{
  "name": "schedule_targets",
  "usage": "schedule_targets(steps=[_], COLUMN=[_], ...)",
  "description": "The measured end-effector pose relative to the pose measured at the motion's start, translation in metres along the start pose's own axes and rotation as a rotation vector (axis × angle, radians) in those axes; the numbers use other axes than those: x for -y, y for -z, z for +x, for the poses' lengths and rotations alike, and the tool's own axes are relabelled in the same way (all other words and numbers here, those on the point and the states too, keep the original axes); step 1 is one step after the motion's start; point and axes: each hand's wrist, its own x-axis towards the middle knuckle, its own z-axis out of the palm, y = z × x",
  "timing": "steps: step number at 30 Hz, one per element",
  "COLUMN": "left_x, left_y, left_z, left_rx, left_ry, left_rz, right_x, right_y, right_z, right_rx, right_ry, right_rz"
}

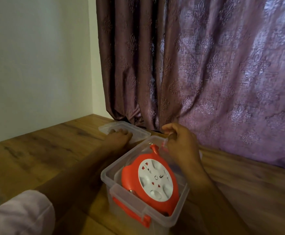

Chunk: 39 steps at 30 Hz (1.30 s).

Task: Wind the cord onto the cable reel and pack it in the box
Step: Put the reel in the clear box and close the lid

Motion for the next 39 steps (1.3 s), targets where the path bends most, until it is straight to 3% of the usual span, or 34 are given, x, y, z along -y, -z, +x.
schedule_targets(steps=[5,9,11,16,20,24,28,35,39], left_x=[0.014,0.012,0.008,-0.011,-0.018,-0.038,-0.066,-0.085,-0.085], left_y=[0.094,0.195,0.234,0.279,0.292,0.254,0.173,0.115,0.109], left_z=[-0.020,-0.039,-0.046,-0.048,-0.031,-0.012,-0.010,-0.005,-0.001], left_rx=[-0.600,-0.947,-1.019,-0.965,-0.785,-0.388,-0.098,0.060,0.106], left_ry=[0.214,0.193,0.143,0.152,0.219,0.268,0.309,0.130,0.074], left_rz=[-0.586,-0.637,-0.614,-0.574,-0.775,-0.742,-0.648,-0.389,-0.294], right_x=[0.003,0.009,0.020,0.062,0.078,0.058,0.008,-0.038,-0.038], right_y=[0.003,0.006,0.013,0.045,0.062,0.069,0.069,0.051,0.048], right_z=[-0.001,-0.001,-0.001,0.000,-0.001,0.013,0.027,0.029,0.026], right_rx=[-0.108,-0.097,-0.035,0.073,0.047,-0.098,0.098,0.282,0.346], right_ry=[0.008,0.056,0.087,0.199,0.297,0.104,-0.148,-0.258,-0.246], right_rz=[0.030,0.132,0.271,0.721,0.823,0.603,0.224,-0.387,-0.485])
